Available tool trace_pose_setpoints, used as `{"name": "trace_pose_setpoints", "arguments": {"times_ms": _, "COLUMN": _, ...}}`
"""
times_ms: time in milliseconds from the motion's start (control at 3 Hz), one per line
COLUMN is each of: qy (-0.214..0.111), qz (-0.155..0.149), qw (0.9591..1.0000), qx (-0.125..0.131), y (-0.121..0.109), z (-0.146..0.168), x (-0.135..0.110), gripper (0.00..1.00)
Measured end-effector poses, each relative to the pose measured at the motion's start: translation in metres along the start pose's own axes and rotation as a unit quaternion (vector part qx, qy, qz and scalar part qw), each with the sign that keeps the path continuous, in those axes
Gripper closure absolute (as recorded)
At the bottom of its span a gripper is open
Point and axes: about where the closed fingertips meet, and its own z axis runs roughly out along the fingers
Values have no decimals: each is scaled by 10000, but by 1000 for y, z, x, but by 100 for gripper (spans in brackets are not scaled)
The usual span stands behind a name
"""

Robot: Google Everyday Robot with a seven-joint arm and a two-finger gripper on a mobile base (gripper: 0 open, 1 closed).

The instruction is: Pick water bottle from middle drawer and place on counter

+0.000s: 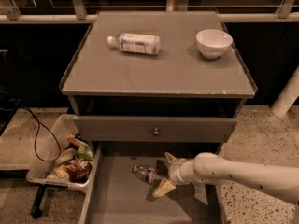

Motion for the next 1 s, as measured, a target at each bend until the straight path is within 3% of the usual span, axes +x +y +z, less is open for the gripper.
{"name": "trace_pose_setpoints", "arguments": {"times_ms": 667, "qy": 118, "qz": 474, "qw": 9987, "qx": -129, "y": 27, "z": 15, "x": 33, "gripper": 0}}
{"name": "trace_pose_setpoints", "arguments": {"times_ms": 1000, "qy": 118, "qz": 474, "qw": 9987, "qx": -129, "y": 27, "z": 15, "x": 33, "gripper": 19}}
